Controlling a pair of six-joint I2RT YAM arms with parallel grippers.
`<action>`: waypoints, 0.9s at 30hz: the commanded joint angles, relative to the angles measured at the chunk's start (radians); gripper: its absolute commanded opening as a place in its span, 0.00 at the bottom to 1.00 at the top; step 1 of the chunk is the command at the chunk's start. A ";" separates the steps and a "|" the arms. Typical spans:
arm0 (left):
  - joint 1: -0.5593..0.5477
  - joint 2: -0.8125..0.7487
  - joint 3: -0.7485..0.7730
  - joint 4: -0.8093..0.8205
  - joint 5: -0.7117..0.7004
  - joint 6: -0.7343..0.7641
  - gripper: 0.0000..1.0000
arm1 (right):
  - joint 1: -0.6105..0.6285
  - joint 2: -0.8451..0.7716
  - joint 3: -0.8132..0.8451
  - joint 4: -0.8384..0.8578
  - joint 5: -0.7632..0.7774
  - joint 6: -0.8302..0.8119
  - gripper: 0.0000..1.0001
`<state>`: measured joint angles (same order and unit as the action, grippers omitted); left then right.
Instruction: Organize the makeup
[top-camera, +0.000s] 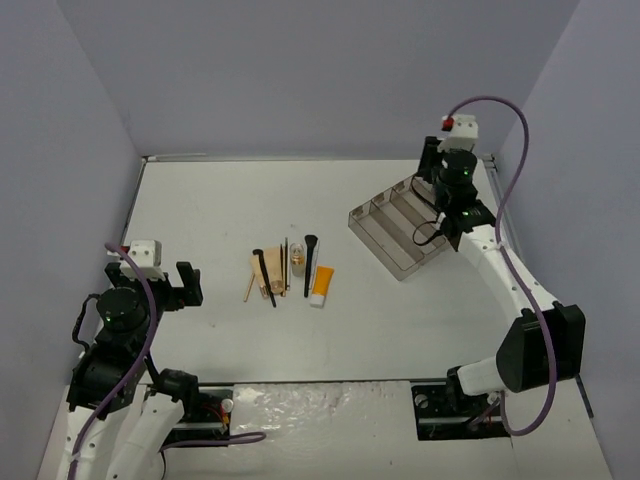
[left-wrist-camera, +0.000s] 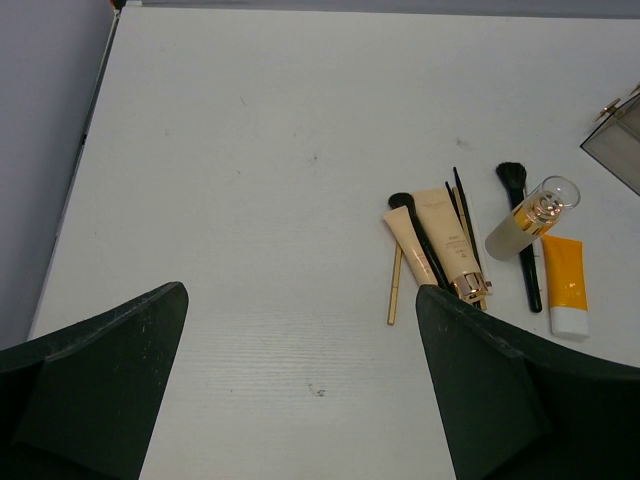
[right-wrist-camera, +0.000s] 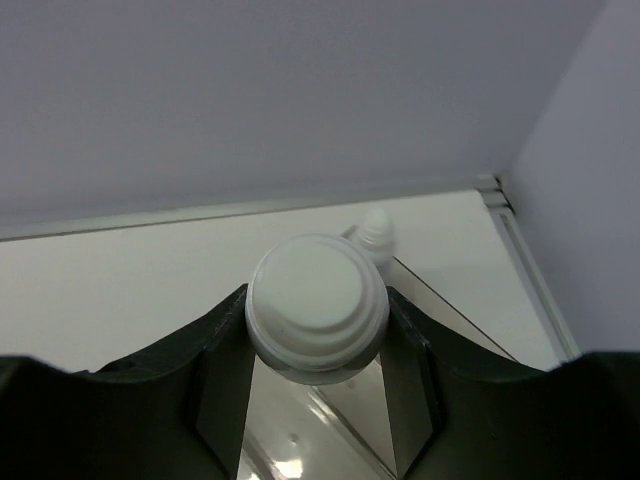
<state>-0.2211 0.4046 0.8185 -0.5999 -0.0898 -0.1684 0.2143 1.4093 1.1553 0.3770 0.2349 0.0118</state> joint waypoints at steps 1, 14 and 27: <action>0.005 0.013 0.010 0.063 0.002 -0.014 0.97 | -0.171 -0.001 -0.054 0.176 -0.002 0.132 0.00; 0.005 0.023 0.011 0.064 0.012 -0.013 0.97 | -0.279 0.241 0.076 0.262 -0.008 0.101 0.00; 0.005 0.037 0.013 0.067 0.015 -0.010 0.97 | -0.279 0.428 0.097 0.309 -0.045 0.099 0.00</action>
<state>-0.2211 0.4109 0.8185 -0.5999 -0.0824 -0.1684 -0.0593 1.8282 1.2007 0.5294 0.2003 0.1072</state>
